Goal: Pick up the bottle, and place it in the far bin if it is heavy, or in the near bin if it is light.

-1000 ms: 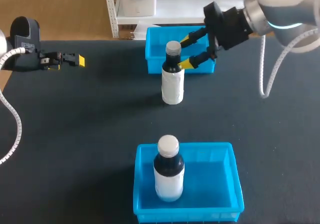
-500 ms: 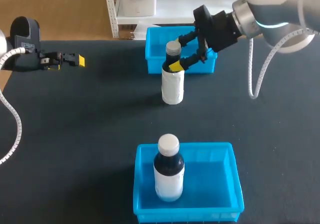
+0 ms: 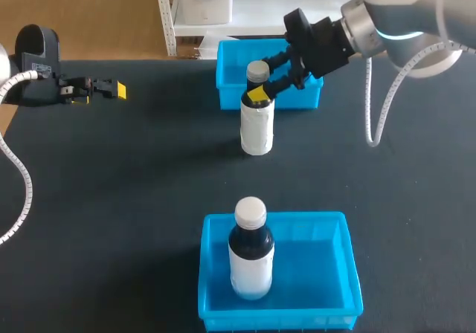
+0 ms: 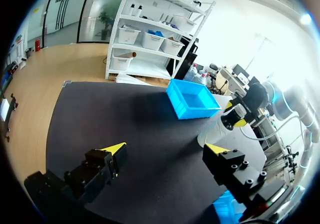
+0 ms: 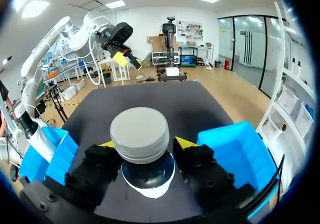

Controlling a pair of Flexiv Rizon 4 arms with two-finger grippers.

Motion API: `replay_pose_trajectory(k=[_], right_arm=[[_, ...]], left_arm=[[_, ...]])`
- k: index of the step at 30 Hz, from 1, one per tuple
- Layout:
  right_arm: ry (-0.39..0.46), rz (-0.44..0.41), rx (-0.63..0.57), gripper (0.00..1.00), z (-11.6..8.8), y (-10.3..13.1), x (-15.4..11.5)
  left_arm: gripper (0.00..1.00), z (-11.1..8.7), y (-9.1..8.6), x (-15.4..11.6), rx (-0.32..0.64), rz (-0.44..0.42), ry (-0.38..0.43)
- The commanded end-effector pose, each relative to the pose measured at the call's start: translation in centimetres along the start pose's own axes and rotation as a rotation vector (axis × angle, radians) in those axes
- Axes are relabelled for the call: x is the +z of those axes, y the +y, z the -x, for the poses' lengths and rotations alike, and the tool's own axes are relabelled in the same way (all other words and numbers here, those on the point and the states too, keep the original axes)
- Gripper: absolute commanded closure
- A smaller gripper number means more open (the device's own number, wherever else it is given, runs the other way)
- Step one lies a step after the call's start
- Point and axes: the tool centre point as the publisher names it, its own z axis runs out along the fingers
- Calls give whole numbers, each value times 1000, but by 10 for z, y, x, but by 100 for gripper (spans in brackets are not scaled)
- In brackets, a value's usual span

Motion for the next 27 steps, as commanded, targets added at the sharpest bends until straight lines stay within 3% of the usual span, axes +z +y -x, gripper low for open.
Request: replay_pose_trajectory(k=[1, 4, 16, 27], right_arm=[[0, 2, 1, 51, -1, 0, 1], [-2, 2, 1, 58, -1, 1, 1], [-5, -17, -17, 62, 8, 8, -14], [10, -99, 14, 62, 10, 9, -64]], left_arm=[[0, 0, 0, 0, 0, 0, 0], [0, 0, 0, 0, 0, 0, 0], [0, 0, 0, 0, 0, 0, 0], [0, 0, 0, 0, 0, 0, 0]])
